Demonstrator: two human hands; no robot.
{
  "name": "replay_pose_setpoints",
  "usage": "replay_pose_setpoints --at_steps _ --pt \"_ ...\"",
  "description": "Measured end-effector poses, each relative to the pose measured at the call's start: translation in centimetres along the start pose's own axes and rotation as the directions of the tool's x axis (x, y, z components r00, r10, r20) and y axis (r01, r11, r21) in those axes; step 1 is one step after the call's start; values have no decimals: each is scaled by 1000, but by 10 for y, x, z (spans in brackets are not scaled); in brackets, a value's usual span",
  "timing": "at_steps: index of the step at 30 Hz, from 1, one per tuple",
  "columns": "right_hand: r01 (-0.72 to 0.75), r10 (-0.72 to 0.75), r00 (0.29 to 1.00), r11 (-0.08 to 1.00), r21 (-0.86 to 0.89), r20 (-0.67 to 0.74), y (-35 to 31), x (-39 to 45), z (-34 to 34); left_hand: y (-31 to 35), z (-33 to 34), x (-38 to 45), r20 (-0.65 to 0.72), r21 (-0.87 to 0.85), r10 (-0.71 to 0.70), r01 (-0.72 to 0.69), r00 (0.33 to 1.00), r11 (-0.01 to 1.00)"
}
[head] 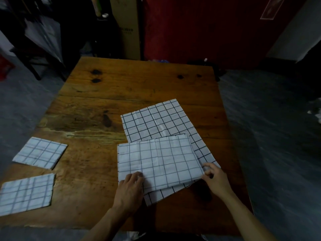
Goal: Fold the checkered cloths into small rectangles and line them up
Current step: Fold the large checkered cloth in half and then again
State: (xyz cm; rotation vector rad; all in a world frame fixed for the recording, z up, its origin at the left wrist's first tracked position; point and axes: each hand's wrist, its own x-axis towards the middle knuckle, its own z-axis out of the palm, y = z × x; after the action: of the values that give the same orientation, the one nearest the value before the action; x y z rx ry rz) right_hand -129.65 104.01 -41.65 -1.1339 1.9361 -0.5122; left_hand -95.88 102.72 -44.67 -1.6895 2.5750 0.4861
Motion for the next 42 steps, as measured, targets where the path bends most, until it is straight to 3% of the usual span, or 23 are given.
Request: replay_pose_setpoints --at_steps 3,6,9,12,18,25,35,42 --pt "27 -29 991 999 -18 -132 -1 -1 7 0 0 -2 -35 -56 -5 3 999 998" --pt "136 -167 961 980 -148 -220 -1 -5 18 2 2 -6 -40 -112 14 -19 999 994" --pt "282 -304 952 900 -333 -14 1 -11 35 9 5 -10 -27 -109 90 -92 996 990" --pt "372 -349 928 832 -411 132 5 -17 55 16 8 -10 -6 -118 134 -133 991 984" --pt "450 -432 889 764 -463 150 1 -21 79 22 12 -8 46 -21 199 -198 979 980" --pt "598 -513 802 676 -431 308 -14 -23 104 22 14 -10 118 -2 181 -182 976 983" --pt "435 -447 891 782 -446 84 12 -18 80 -9 15 -31 47 -55 64 -62 997 997" --pt "359 -395 918 793 -492 32 -1 -6 77 -11 8 -22 -19 -59 18 -19 1000 998"
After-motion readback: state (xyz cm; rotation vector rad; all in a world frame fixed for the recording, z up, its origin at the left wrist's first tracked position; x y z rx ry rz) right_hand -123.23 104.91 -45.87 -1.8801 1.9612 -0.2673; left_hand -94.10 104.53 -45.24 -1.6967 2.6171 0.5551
